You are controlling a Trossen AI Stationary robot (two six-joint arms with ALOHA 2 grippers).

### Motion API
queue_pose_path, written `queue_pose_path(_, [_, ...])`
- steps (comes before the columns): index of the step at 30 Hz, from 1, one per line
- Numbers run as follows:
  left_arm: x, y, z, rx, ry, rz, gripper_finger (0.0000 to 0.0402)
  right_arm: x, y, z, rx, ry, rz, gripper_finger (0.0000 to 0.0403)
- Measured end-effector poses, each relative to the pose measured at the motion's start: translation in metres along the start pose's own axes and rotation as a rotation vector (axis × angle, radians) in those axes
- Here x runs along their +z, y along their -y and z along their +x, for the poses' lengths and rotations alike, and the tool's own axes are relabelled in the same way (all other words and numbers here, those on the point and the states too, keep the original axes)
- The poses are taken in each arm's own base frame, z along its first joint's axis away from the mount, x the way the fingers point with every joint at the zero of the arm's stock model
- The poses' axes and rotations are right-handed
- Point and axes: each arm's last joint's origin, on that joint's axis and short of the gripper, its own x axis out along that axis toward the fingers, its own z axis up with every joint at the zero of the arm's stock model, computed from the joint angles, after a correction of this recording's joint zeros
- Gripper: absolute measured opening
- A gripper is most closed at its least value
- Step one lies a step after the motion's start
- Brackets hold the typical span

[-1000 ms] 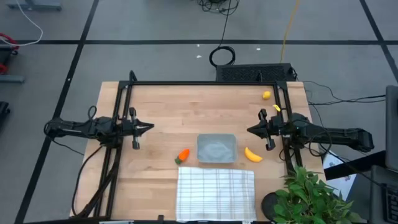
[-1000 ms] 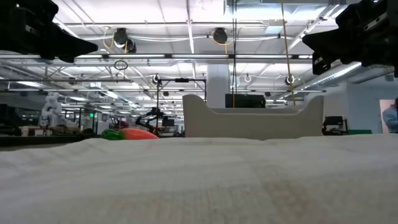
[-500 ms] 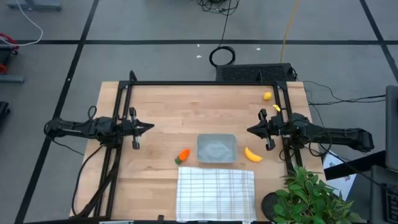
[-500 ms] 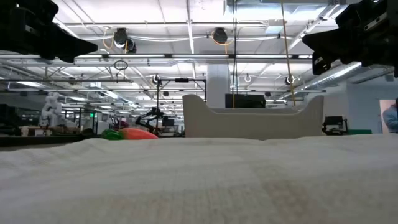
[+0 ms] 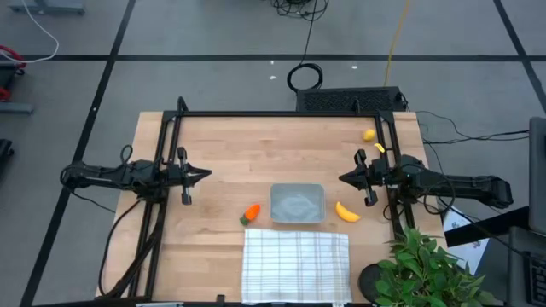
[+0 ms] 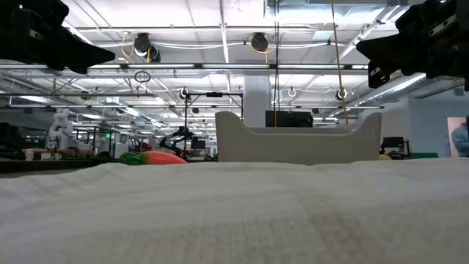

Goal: Pick and placing Produce into tupperware

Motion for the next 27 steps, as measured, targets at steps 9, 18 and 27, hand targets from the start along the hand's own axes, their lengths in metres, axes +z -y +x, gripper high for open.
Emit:
queue_pose_path(9, [0.0000, 0.0000, 0.0000, 0.000, 0.000, 0.000, 0.0009, 0.0000, 0.0000, 0.0000, 0.000, 0.000, 0.000, 0.0000])
queue_pose_path(18, [0.0000, 0.0000, 0.0000, 0.000, 0.000, 0.000, 0.0027, 0.0000, -0.0001, 0.0000, 0.001, 0.000, 0.000, 0.0000])
queue_pose_path(27, [0.0000, 0.0000, 0.0000, 0.000, 0.000, 0.000, 0.0007, 0.0000, 0.0000, 0.0000, 0.000, 0.000, 0.000, 0.0000])
